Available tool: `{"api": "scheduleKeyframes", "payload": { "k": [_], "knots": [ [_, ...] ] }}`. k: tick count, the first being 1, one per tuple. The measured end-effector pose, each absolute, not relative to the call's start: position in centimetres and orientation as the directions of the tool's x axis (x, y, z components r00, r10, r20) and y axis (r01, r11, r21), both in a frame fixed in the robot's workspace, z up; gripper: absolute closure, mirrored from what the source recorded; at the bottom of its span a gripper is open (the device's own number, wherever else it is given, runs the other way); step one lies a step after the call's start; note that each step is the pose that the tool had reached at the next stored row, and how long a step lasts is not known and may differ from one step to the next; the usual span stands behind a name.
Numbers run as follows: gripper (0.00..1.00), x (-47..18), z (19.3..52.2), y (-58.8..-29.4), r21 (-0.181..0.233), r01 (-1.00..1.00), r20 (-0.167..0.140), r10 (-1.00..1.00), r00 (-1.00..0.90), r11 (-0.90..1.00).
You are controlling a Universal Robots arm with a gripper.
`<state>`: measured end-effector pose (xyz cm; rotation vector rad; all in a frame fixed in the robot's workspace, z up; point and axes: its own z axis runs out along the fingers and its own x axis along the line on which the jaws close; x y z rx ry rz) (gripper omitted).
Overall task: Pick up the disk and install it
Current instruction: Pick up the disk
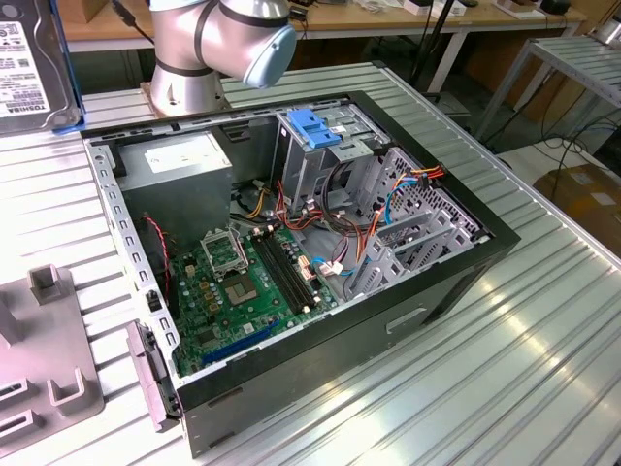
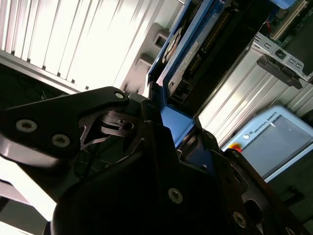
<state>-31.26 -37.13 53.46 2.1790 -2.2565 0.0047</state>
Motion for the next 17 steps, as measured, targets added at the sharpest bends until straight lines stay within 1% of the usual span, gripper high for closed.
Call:
{"api": "scheduleKeyframes", "payload": {
  "k": [17],
  "knots": [
    [0.63, -26.4, 53.4, -37.1, 0.001, -0.999, 0.005, -0.999, -0.035, 0.035]
  ]
}}
